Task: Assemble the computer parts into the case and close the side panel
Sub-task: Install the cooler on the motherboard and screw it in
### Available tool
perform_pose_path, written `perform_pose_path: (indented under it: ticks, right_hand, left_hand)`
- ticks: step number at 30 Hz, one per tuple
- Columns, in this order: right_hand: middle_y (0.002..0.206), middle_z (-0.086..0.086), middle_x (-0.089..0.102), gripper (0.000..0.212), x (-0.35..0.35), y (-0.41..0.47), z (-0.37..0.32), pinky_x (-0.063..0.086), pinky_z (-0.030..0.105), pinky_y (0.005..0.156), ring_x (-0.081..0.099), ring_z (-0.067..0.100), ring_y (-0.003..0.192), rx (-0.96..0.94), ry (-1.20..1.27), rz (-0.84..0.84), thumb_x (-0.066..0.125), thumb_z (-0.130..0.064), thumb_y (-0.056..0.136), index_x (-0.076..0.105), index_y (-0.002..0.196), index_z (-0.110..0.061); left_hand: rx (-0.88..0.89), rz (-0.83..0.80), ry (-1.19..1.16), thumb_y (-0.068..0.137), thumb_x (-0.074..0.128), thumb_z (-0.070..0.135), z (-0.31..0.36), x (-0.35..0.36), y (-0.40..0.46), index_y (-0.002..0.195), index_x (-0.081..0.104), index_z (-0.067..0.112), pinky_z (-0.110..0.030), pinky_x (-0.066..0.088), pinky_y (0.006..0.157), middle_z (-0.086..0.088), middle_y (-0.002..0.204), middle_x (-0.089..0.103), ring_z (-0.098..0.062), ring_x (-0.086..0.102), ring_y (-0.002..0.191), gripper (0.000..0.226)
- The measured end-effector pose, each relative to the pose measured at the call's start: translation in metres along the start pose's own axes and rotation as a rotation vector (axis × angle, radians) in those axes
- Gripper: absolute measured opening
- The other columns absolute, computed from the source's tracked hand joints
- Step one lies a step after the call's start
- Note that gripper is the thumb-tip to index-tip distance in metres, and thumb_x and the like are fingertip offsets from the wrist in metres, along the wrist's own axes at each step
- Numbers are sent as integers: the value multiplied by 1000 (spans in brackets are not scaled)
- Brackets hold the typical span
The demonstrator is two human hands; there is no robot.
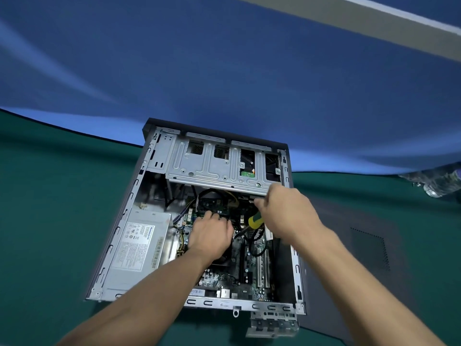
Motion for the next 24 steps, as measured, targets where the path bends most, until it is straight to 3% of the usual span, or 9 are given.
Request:
perform_pose_path:
  ticks: [2,6,10,13,15,17,21,24]
  right_hand:
    - [102,11,63,21,0,0,2,38,30,62,48,28,75,17,-51,70,40,-33,99,43,96,-12]
    - [102,8,60,27,0,0,-3,50,34,69,61,29,81,-28,90,-109,49,-29,94,38,115,-16]
    - [104,12,62,24,1,2,-3,37,30,64,48,29,79,11,-62,83,43,-30,98,49,108,-8]
    - [103,7,58,28,0,3,-4,48,35,72,58,30,86,-14,46,-78,49,-33,96,41,114,-14]
    - [102,10,63,20,1,2,-2,49,34,71,58,32,82,-21,3,-32,46,-31,97,44,103,-12]
    - [102,12,63,21,0,2,2,39,30,64,50,30,78,10,-74,71,41,-30,99,44,92,-12]
    - [100,5,58,25,-3,2,6,48,32,66,60,27,76,-11,102,-116,51,-32,94,39,110,-17]
    - [98,12,64,22,-1,-1,6,43,33,64,52,31,74,-2,-13,22,42,-32,98,43,94,-11]
  left_hand:
    - [-2,-1,3,98,21,36,0,0,1,95,67,17,-34,42,75,-3,99,67,-20,54,96,50]
    - [2,1,4,98,22,35,0,1,1,94,67,17,-35,41,75,-3,98,67,-20,53,96,49]
    - [-5,-11,9,98,21,35,0,1,1,95,67,16,-35,42,76,-4,99,66,-21,53,98,50]
    - [-8,-23,3,98,22,35,0,1,1,95,66,16,-36,41,77,-4,100,66,-21,52,98,48]
    - [-7,-12,5,98,22,36,0,1,1,95,67,16,-36,42,76,-4,100,66,-21,53,98,49]
    - [-9,-7,12,98,21,36,0,1,0,95,67,16,-35,42,76,-4,100,67,-21,53,98,50]
    - [-3,-9,12,97,22,36,1,0,0,94,67,16,-35,42,75,-4,99,67,-21,53,97,49]
    - [-3,-11,22,98,22,36,1,0,0,95,67,16,-35,42,76,-4,99,67,-21,53,98,49]
Point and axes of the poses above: each hand's wrist, its own y-axis towards the middle knuckle, its own x-axis out of the palm, z = x × y, the point moved 2 cm from there along y, towards the middle knuckle
